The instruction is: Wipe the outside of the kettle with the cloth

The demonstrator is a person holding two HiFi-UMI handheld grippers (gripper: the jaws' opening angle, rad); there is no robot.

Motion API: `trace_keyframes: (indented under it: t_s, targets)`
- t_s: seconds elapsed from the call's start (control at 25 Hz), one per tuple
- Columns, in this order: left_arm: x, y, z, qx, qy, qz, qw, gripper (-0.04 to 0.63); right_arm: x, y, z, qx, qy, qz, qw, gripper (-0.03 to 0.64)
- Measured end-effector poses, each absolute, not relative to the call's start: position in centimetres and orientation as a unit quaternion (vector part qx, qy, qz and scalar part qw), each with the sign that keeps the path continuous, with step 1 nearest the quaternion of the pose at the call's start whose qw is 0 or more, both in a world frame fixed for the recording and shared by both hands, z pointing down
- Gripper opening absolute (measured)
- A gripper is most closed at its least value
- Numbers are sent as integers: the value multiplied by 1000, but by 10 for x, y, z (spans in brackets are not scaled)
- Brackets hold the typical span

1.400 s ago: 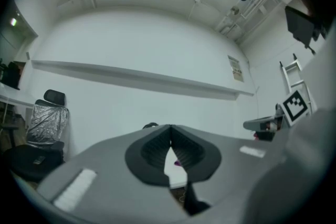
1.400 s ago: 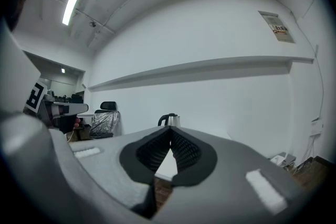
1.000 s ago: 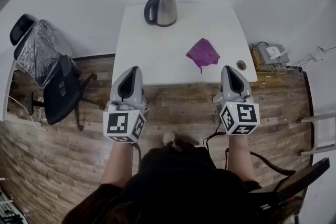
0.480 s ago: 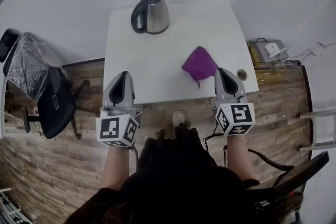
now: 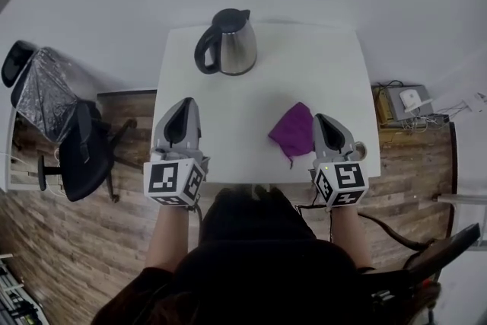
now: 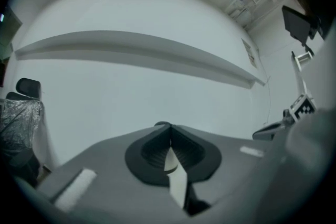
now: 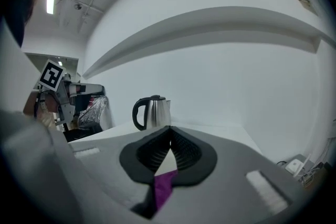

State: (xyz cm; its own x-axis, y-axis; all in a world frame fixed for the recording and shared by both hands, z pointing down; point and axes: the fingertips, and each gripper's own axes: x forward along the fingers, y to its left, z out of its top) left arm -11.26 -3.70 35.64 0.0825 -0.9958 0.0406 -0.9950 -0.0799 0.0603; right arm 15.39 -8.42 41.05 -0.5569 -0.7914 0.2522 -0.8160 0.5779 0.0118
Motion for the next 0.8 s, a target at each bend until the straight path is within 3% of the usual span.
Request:
trace_keyframes:
  t_s: [0.2, 0.32, 0.4, 0.52, 0.6, 0.68, 0.8]
  targets:
    - [-123, -51, 367, 730, -681, -3, 57, 3, 146, -97, 424, 439, -885, 71, 140, 3]
    - [-127, -60, 370, 736, -674, -5, 65, 3, 136, -97, 451, 409, -887, 105, 188, 118]
    - [-127, -67, 370, 742, -666, -5, 68, 3, 132, -96, 477, 390, -882, 121, 237, 189]
    - [-125, -76, 371, 756, -651, 6, 69, 3, 124, -84, 527, 347, -863, 128, 344, 206]
    - [-124, -82, 371, 761, -645, 11, 70, 3, 123, -72, 562, 308, -837, 121, 435, 258]
    - [-124, -86, 371, 767, -638, 10, 69, 3, 128, -64, 591, 280, -805, 100, 513, 261]
    - [-128, -93, 369, 778, -624, 11, 67, 3, 130, -63, 611, 273, -783, 115, 547, 259]
